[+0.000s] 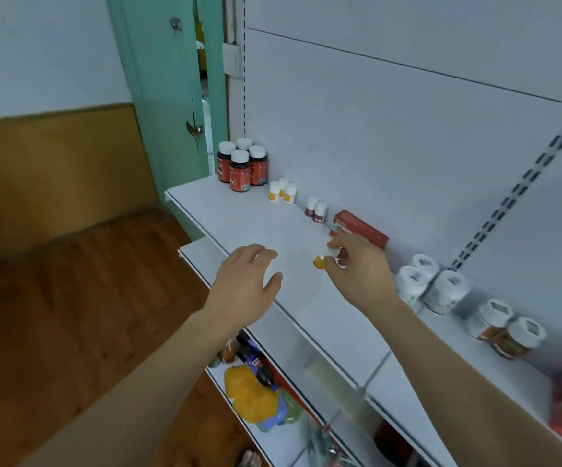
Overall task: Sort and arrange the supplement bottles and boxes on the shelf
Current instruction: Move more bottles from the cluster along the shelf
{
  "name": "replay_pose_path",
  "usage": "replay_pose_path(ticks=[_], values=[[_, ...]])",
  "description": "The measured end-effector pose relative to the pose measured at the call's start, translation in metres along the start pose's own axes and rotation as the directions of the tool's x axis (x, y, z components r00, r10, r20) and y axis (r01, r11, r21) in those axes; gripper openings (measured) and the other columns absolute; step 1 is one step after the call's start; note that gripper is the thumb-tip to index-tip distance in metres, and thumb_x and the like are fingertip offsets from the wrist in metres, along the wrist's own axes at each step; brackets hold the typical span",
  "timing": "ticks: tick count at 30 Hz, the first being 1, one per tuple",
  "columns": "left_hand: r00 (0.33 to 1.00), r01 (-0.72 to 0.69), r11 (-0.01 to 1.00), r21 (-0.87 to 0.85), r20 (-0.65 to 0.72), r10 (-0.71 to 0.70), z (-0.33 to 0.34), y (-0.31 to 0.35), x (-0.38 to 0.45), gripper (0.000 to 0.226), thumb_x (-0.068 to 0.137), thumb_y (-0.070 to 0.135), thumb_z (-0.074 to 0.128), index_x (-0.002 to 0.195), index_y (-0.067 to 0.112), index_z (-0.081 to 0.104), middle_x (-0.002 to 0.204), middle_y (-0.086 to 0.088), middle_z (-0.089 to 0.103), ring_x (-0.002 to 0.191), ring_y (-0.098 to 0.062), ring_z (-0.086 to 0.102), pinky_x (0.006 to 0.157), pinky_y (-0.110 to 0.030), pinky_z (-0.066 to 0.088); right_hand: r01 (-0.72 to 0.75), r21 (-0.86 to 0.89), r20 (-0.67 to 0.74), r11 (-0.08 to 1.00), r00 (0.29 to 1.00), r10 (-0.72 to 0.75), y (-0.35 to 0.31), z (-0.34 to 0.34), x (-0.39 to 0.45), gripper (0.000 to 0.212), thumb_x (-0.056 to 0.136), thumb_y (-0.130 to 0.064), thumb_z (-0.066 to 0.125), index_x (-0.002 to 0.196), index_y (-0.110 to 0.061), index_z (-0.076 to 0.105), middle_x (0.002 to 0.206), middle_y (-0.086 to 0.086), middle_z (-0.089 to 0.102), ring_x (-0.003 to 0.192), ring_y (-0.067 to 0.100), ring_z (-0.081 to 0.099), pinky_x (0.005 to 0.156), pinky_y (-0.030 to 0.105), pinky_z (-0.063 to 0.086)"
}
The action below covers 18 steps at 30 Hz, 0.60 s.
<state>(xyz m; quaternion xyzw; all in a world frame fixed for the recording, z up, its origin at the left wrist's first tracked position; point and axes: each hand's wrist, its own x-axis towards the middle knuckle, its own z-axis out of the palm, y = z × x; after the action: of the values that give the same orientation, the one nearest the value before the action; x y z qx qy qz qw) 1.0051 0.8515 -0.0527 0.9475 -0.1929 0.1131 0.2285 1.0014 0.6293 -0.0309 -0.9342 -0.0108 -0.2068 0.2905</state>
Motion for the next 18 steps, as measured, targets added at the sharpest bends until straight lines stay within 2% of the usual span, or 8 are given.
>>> replay_pose_path(ticks=[4, 7, 10, 15, 18], values=[[0.999, -0.031, 0.999, 0.043, 0.039, 0.029, 0.007, -0.047, 0.06, 0.045, 0.099, 0.041, 0.048, 0.138, 0.02, 0.05, 0.143, -0.003, 0.049, 0.134, -0.023, 0.041, 0.111, -0.04, 0.037, 0.013, 0.01, -0.044, 1.0, 0.999, -0.012, 0.0, 0.048, 0.06, 0.019, 0.084, -0.014, 0.071, 0.103, -0.014, 0.069, 0.088, -0.006, 0.06, 0.074, 0.014, 0.057, 0.073, 0.029, 0.049], [0.995, -0.052, 0.997, 0.062, 0.084, 0.047, 0.009, -0.074, 0.104, 0.046, 0.098, 0.042, 0.047, 0.139, 0.022, 0.049, 0.144, -0.002, 0.049, 0.134, -0.023, 0.041, 0.111, -0.04, 0.037, -0.019, 0.007, -0.063, 1.0, 0.998, 0.02, 0.001, 0.078, 0.101, 0.02, 0.083, -0.012, 0.071, 0.103, -0.013, 0.071, 0.086, 0.0, 0.064, 0.073, 0.019, 0.061, 0.073, 0.033, 0.052], [0.993, -0.076, 0.995, 0.066, 0.101, 0.069, 0.013, -0.098, 0.145, 0.046, 0.098, 0.042, 0.047, 0.139, 0.022, 0.049, 0.143, -0.001, 0.048, 0.133, -0.022, 0.041, 0.11, -0.038, 0.037, -0.057, -0.012, -0.053, 0.998, 0.997, 0.056, 0.004, 0.105, 0.14, 0.021, 0.085, -0.013, 0.07, 0.106, -0.014, 0.071, 0.092, 0.001, 0.068, 0.076, 0.019, 0.064, 0.075, 0.034, 0.054], [0.981, -0.138, 0.99, 0.034, 0.145, 0.132, 0.027, -0.133, 0.198, 0.046, 0.098, 0.041, 0.048, 0.139, 0.021, 0.05, 0.142, -0.001, 0.049, 0.132, -0.021, 0.041, 0.11, -0.037, 0.037, -0.149, -0.044, -0.054, 0.988, 0.988, 0.147, 0.008, 0.144, 0.187, 0.022, 0.089, -0.013, 0.066, 0.111, -0.014, 0.07, 0.105, 0.001, 0.069, 0.086, 0.019, 0.064, 0.082, 0.029, 0.05], [0.967, -0.187, 0.982, 0.0, 0.174, 0.184, 0.036, -0.156, 0.228, 0.045, 0.097, 0.039, 0.05, 0.137, 0.019, 0.051, 0.139, -0.003, 0.051, 0.13, -0.023, 0.043, 0.108, -0.038, 0.038, -0.189, -0.083, -0.08, 0.978, 0.98, 0.182, 0.011, 0.17, 0.21, 0.022, 0.089, -0.012, 0.065, 0.111, -0.012, 0.069, 0.109, 0.003, 0.068, 0.09, 0.023, 0.065, 0.083, 0.036, 0.052]])
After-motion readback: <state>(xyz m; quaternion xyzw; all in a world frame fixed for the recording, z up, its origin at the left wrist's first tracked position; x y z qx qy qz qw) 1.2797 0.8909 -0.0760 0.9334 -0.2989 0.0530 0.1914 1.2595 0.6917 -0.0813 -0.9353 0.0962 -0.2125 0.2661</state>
